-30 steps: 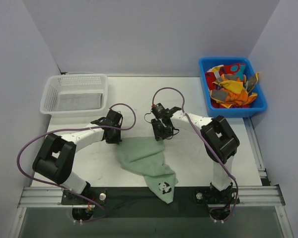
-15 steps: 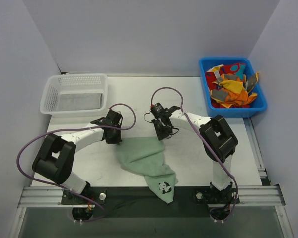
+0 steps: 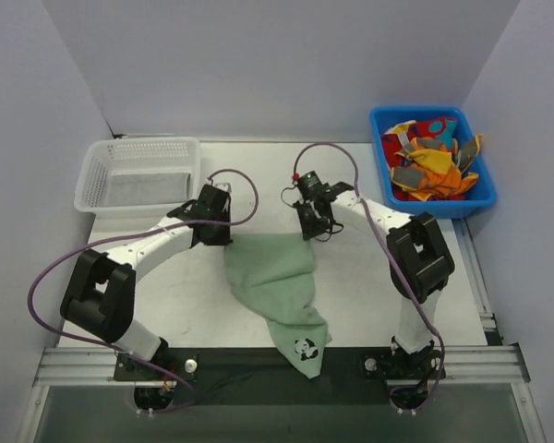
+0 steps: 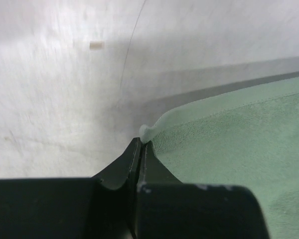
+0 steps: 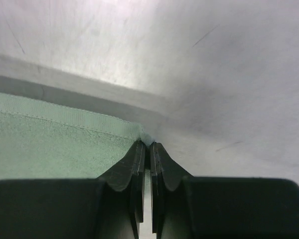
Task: Fold and stack the towels
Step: Flatten out the crumpled towel
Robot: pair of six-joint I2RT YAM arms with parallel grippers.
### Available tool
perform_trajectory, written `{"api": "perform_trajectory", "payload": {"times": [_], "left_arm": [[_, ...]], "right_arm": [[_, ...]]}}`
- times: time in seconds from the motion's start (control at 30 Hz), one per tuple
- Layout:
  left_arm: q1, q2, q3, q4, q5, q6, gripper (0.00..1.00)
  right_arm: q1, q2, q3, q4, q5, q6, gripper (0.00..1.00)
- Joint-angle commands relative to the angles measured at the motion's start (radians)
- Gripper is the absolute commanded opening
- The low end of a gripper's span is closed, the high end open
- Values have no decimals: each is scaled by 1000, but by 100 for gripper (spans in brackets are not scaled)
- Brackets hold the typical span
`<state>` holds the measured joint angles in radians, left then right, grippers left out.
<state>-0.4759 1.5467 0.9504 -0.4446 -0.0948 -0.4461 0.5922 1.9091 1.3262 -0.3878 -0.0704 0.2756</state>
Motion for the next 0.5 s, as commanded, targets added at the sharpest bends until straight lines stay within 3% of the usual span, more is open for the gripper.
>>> {"api": "perform_trajectory", "payload": {"times": [0.0,0.33,0.47], "left_arm": [[6,-43,168,70,-48,87,0],[5,-175,385,352,-60,285,0],[-4,-264,457,382,-28,355,0]], "right_arm": [[-74,-134,99,26,41,-73,0],[-157,-340,228,121,60,-220,0],[-155,-448,254,151,38,-245,0]]}}
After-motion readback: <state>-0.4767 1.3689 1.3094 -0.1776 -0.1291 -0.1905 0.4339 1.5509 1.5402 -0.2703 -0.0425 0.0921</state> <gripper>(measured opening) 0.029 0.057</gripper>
